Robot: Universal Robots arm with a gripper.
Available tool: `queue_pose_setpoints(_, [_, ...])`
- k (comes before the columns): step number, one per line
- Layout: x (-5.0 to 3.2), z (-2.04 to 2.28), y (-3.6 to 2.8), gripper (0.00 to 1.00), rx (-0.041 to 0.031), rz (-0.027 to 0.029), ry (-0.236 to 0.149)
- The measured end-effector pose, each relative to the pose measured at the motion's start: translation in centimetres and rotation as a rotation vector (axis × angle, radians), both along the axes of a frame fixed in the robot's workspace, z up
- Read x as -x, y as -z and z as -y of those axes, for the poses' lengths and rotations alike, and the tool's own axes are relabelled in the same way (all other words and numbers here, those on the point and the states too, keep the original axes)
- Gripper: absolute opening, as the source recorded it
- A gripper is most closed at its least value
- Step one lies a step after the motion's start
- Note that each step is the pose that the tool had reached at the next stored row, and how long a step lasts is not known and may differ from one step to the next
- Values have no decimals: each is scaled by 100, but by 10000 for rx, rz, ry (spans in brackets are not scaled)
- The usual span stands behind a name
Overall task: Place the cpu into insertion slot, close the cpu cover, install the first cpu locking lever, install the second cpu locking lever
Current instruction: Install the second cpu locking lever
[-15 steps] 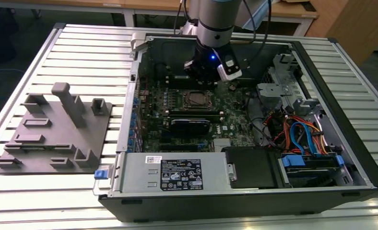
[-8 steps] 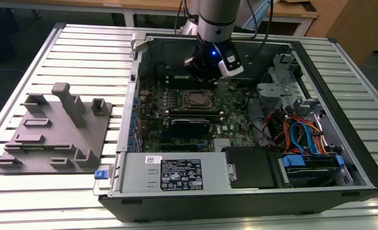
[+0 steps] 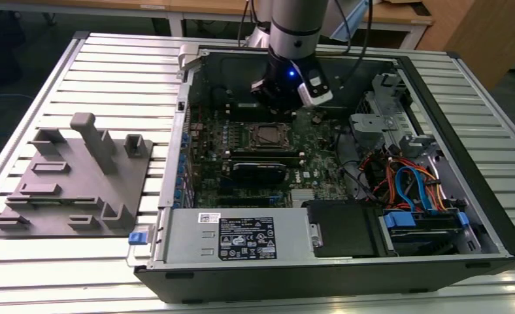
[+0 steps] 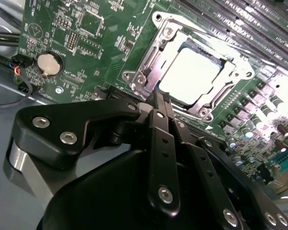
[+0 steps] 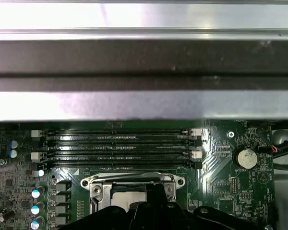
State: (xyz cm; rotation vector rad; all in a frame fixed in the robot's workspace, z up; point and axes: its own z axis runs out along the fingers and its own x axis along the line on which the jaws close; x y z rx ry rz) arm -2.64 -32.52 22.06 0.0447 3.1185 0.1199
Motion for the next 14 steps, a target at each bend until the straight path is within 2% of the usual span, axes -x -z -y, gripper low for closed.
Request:
queue_pose_setpoints(4, [0, 25, 1, 10, 34, 1, 0])
queue_pose_setpoints(14, [0, 52, 0, 10, 36, 0, 0])
